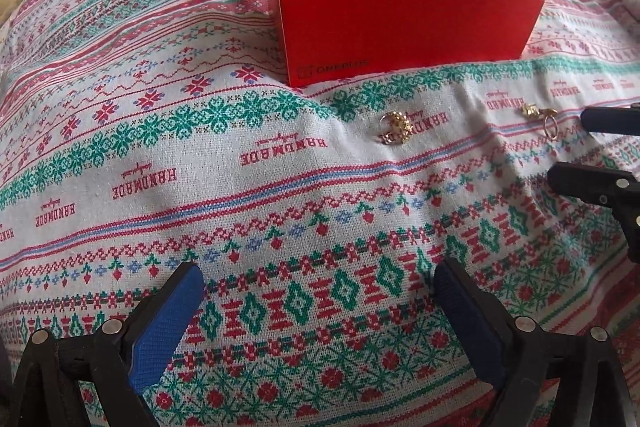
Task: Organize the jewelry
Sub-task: 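Withdraw both tools from the box toward the small gold earrings, then grasp the small gold hoop earring with the right tool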
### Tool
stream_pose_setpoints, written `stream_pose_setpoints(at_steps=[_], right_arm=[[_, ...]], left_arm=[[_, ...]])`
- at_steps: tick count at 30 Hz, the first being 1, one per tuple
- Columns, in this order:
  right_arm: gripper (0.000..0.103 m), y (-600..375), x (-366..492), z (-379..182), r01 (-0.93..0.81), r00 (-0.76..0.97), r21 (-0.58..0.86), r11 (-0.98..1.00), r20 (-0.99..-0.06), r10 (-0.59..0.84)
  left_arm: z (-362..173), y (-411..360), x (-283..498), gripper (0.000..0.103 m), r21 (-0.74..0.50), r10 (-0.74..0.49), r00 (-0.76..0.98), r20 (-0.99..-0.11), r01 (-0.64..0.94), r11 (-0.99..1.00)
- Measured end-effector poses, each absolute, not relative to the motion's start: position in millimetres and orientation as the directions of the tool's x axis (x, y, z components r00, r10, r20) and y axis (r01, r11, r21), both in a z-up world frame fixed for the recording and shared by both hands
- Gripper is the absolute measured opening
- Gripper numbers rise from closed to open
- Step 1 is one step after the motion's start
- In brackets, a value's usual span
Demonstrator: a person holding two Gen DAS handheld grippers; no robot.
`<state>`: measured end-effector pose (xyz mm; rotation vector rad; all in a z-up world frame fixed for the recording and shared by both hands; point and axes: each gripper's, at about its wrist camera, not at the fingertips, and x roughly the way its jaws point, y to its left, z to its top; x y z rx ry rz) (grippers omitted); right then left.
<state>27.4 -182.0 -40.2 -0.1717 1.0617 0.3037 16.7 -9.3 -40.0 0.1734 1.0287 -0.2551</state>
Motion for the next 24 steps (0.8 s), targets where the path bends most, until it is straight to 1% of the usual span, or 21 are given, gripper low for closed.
stream_pose_setpoints(at_steps=[5,8,10,11,13,14,16,17,19,20,24], right_arm=[[0.076,-175.4,32.5,-40.4,-0.328,0.477,-0.014,0.945,-0.865,0.153],[0.071,-171.9,34.7,-40.8,-0.329,0.492,-0.031,0.944,-0.859,0.143],[0.061,-169.8,36.2,-40.4,-0.328,0.499,-0.038,0.944,-0.856,0.139],[0.059,-170.4,36.6,-40.2,-0.328,0.501,-0.04,0.944,-0.854,0.138],[0.048,-169.2,38.0,-40.0,-0.329,0.504,-0.042,0.944,-0.853,0.137],[0.046,-168.6,38.3,-40.1,-0.331,0.505,-0.045,0.943,-0.852,0.136],[0.037,-166.5,38.4,-40.3,-0.34,0.505,-0.049,0.939,-0.852,0.138],[0.035,-164.8,38.2,-40.3,-0.346,0.503,-0.048,0.937,-0.853,0.142],[0.023,-161.8,37.9,-40.5,-0.358,0.497,-0.045,0.933,-0.854,0.15],[0.021,-160.4,37.8,-40.3,-0.364,0.494,-0.046,0.93,-0.856,0.151],[0.021,-162.3,35.8,-39.2,-0.362,0.493,-0.042,0.931,-0.856,0.153]], left_arm=[[-42.2,-6.5,13.6,0.1,0.027,-0.139,0.51,-0.849,0.304,0.952],[-45.0,-6.5,12.8,0.102,0.029,-0.138,0.514,-0.847,0.305,0.952],[-45.9,-6.3,13.7,0.102,0.027,-0.14,0.51,-0.849,0.305,0.952],[-46.1,-6.4,13.7,0.103,0.026,-0.139,0.508,-0.85,0.304,0.952],[-46.3,-7.1,13.9,0.103,0.026,-0.135,0.506,-0.852,0.299,0.954],[-46.5,-7.0,14.4,0.103,0.026,-0.134,0.506,-0.852,0.297,0.954],[-46.7,-6.6,15.0,0.103,0.025,-0.134,0.505,-0.853,0.294,0.955],[-46.4,-6.1,16.5,0.103,0.022,-0.134,0.504,-0.853,0.293,0.956],[-46.5,-7.0,16.9,0.103,0.023,-0.133,0.502,-0.854,0.292,0.956],[-46.4,-7.6,17.0,0.103,0.025,-0.133,0.503,-0.854,0.295,0.955],[-44.4,-6.3,18.5,0.103,0.017,-0.142,0.499,-0.855,0.301,0.954]])
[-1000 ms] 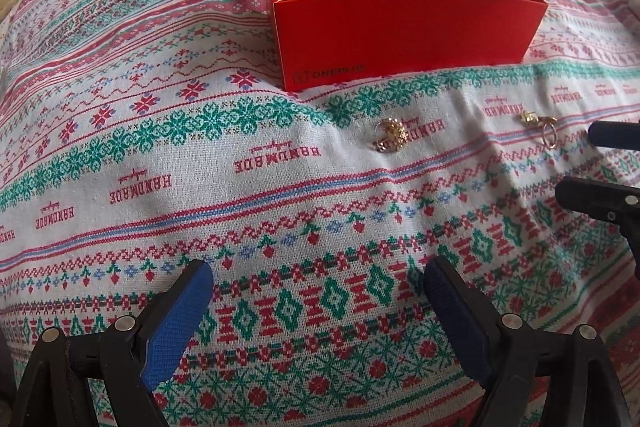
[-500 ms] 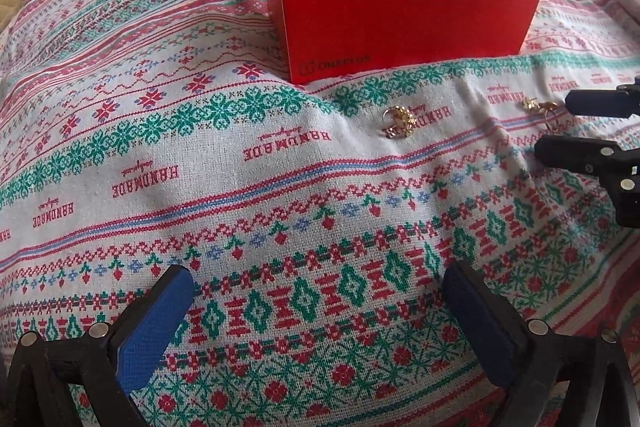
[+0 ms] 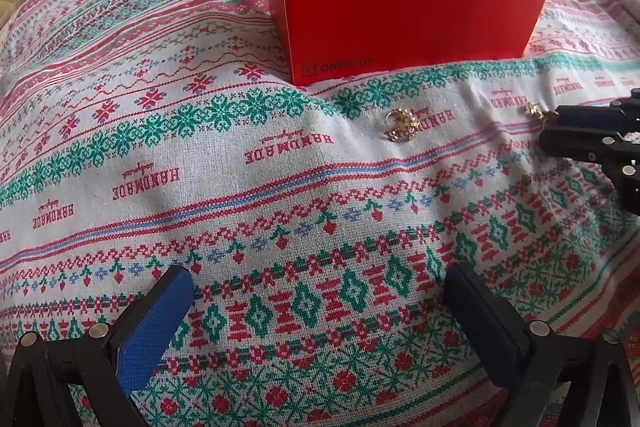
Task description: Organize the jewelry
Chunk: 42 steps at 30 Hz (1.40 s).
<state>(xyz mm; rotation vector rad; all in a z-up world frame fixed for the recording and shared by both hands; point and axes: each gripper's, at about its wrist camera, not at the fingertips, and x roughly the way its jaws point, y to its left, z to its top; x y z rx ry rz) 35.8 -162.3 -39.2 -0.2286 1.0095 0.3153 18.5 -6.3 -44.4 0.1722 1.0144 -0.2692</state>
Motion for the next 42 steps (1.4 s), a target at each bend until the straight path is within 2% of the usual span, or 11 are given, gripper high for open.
stream_pose_setpoints(at_steps=[4,7,11,12,14,17,22,27,32,38,42], right_arm=[[0.021,-170.9,34.4,-35.4,-0.343,0.489,-0.02,0.939,-0.857,0.16],[0.021,-177.8,32.4,-33.2,-0.335,0.484,-0.01,0.942,-0.86,0.163],[0.021,-183.9,29.5,-30.7,-0.333,0.471,0.007,0.943,-0.865,0.173],[0.021,-185.2,28.6,-30.0,-0.333,0.468,0.012,0.943,-0.866,0.176],[0.021,-187.1,27.8,-28.7,-0.337,0.463,0.019,0.941,-0.867,0.183],[0.021,-188.0,25.9,-26.6,-0.347,0.458,0.027,0.938,-0.867,0.194],[0.021,-190.1,25.9,-25.5,-0.365,0.446,0.033,0.93,-0.871,0.205],[0.021,-191.9,26.2,-25.3,-0.375,0.437,0.035,0.926,-0.874,0.21],[0.021,-196.8,29.9,-23.9,-0.374,0.434,0.045,0.926,-0.874,0.217],[0.021,-198.3,32.0,-25.2,-0.371,0.427,0.051,0.927,-0.877,0.219],[0.021,-197.7,32.1,-25.5,-0.376,0.425,0.051,0.925,-0.878,0.221]], left_arm=[[-40.4,-6.2,19.8,0.102,-0.026,-0.186,0.49,-0.852,0.315,0.949],[-34.7,-13.0,20.9,0.094,-0.046,-0.225,0.494,-0.84,0.348,0.936],[-29.3,-25.6,25.0,0.072,-0.041,-0.257,0.506,-0.823,0.398,0.916],[-28.3,-28.0,27.1,0.061,-0.041,-0.263,0.51,-0.819,0.405,0.913],[-26.9,-32.0,32.7,0.047,-0.041,-0.268,0.513,-0.815,0.41,0.911],[-26.0,-32.2,42.4,0.034,-0.056,-0.273,0.514,-0.813,0.397,0.916],[-27.6,-35.7,52.3,0.032,-0.089,-0.304,0.501,-0.81,0.407,0.909],[-26.5,-47.3,51.8,0.019,-0.087,-0.323,0.5,-0.803,0.439,0.894],[-28.6,-54.8,54.2,0.017,-0.05,-0.3,0.513,-0.804,0.445,0.894],[-33.0,-55.0,59.0,0.002,-0.034,-0.279,0.523,-0.805,0.43,0.902],[-28.8,-54.9,54.8,0.0,-0.032,-0.287,0.53,-0.798,0.438,0.898]])
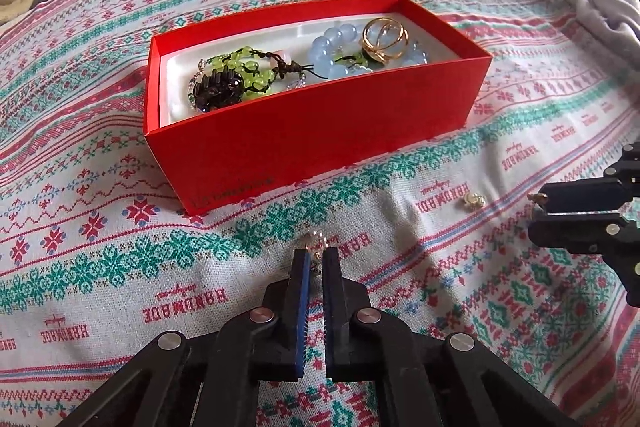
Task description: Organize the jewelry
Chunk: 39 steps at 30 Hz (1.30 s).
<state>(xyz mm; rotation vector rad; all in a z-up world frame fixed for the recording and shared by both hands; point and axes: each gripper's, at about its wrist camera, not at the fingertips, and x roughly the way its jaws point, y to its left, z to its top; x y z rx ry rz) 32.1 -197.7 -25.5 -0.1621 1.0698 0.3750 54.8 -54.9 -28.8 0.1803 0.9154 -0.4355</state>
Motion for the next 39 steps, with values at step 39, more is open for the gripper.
stream_pose_setpoints(at_steps=[39], right_arm=[[0.021,-187.3,29.3,-31.9,-0.395,0.411,0.049,0.918,-0.884,0.224]], left_arm=[[-30.2,-53.6,59.1,0.002,-0.038,-0.28,0.521,-0.806,0.427,0.904]])
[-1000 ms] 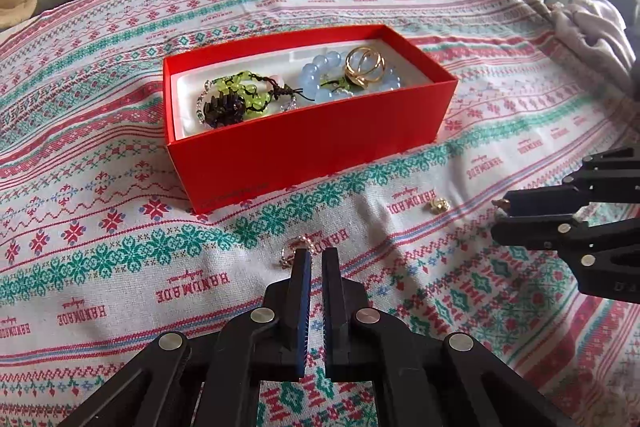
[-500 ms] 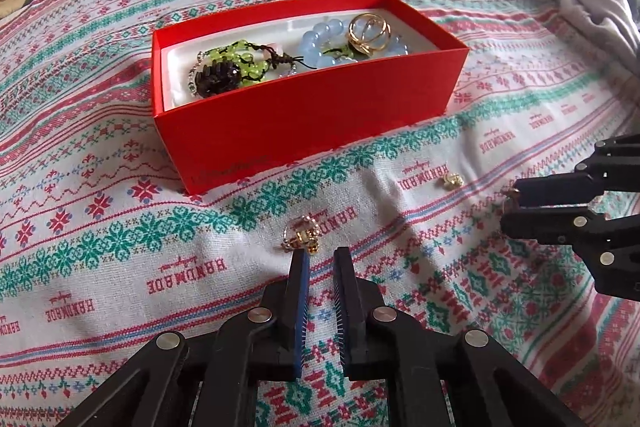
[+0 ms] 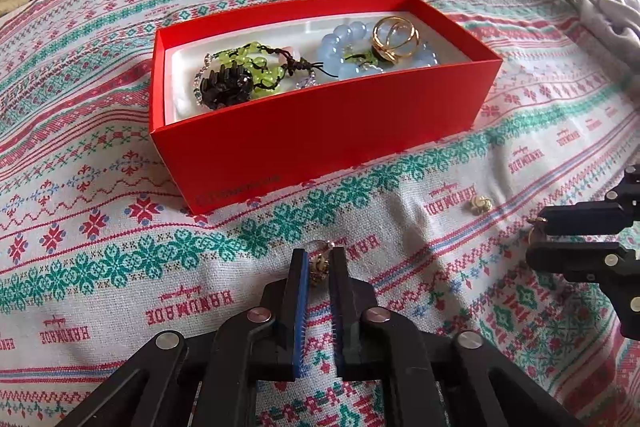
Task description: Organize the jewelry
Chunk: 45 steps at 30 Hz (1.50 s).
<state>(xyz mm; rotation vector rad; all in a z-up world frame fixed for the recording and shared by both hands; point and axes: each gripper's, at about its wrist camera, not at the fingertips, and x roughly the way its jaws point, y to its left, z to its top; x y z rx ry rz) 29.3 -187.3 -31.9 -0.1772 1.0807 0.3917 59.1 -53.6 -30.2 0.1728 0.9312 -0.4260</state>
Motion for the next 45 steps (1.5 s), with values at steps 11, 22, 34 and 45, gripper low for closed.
stream_pose_setpoints(at_steps=[11,22,34,45], right_arm=[[0.021,-194.7,30.6,-20.6,-0.37,0.442,0.049,0.928,-0.869,0.222],[0.021,-193.7,31.2,-17.4,-0.362,0.435,0.079,0.929,-0.867,0.243],[0.021,-191.5,33.3,-22.1,-0.37,0.424,0.077,0.926,-0.873,0.242],[0.021,-194.9,30.9,-14.4,-0.367,0.445,0.079,0.927,-0.86,0.249]], left_arm=[[-3.5,-34.1,58.7,0.0,-0.132,-0.334,0.537,-0.775,0.379,0.916],[-24.3,-46.4,59.8,0.043,-0.05,-0.265,0.515,-0.815,0.393,0.918],[-35.8,-59.3,74.8,0.017,-0.03,-0.244,0.472,-0.847,0.415,0.909],[-5.3,-43.8,76.0,0.001,-0.141,-0.32,0.494,-0.808,0.366,0.92]])
